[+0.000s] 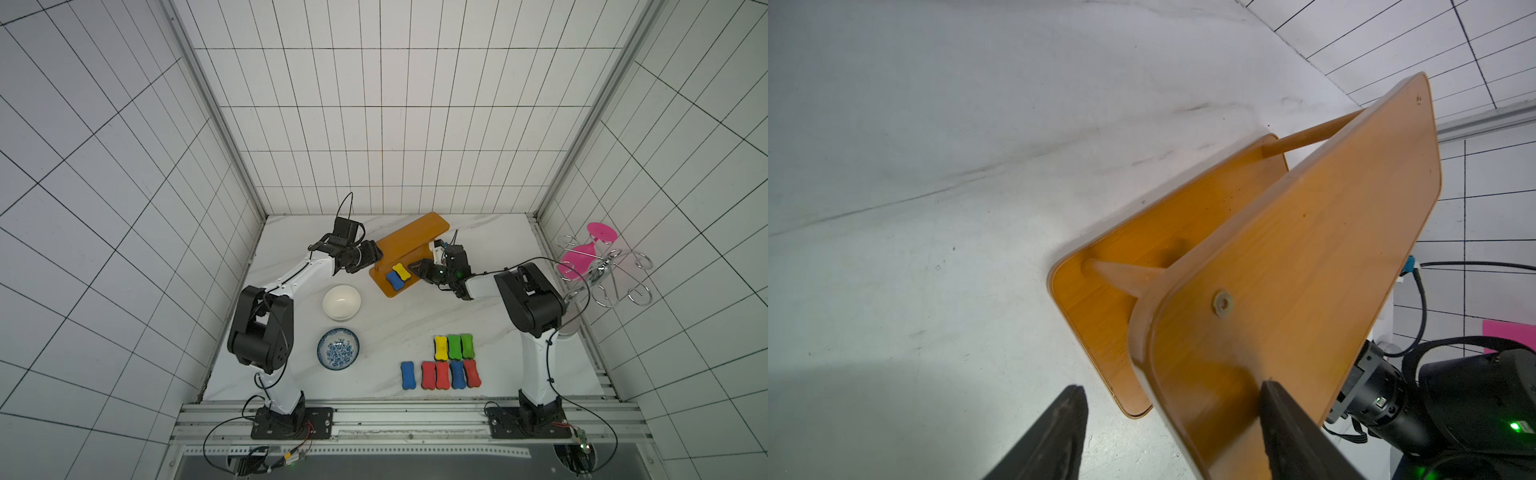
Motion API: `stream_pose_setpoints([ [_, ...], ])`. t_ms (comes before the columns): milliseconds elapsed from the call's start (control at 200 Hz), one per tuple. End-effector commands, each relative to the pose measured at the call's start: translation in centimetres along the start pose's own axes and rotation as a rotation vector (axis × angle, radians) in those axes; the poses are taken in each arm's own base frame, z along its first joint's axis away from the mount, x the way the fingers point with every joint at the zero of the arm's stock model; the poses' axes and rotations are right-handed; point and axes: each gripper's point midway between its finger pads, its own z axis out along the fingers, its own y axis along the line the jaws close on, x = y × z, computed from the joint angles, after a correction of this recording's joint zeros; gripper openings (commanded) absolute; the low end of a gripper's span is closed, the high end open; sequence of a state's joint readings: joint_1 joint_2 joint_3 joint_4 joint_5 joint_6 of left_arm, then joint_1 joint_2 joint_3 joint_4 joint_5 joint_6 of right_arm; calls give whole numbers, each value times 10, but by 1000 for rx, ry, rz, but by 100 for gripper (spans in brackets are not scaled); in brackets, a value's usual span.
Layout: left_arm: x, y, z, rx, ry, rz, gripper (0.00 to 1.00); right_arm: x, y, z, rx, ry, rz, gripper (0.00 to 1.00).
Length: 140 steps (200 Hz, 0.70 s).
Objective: Remove the whiteboard erasers from the shelf
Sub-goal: Pick up the whiteboard eraser from the shelf.
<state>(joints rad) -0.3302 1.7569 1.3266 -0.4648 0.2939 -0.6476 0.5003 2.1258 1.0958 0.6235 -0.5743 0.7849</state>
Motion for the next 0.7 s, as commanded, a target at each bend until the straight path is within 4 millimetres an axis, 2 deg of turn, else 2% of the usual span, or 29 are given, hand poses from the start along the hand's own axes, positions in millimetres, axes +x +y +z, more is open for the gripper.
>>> stream_pose_setpoints([
  [0, -1, 2, 6, 7, 8, -2, 69, 4, 1, 10, -13, 24, -23, 39],
  [235, 0, 2, 5, 12, 13, -6, 69, 18, -1, 21, 9, 59, -40, 41],
  [390, -1, -1, 2, 17, 7, 0, 69, 28, -15, 26, 32, 78, -10, 42],
  [535, 0, 1, 3, 16, 12, -5, 69, 40, -32, 21, 123, 95, -33, 41],
  [650, 0, 1, 4, 16, 13, -4, 69, 48, -51, 16, 214, 115, -44, 30],
  [695, 0, 2, 4, 15, 13, -6, 69, 50, -56, 15, 232, 119, -39, 21],
])
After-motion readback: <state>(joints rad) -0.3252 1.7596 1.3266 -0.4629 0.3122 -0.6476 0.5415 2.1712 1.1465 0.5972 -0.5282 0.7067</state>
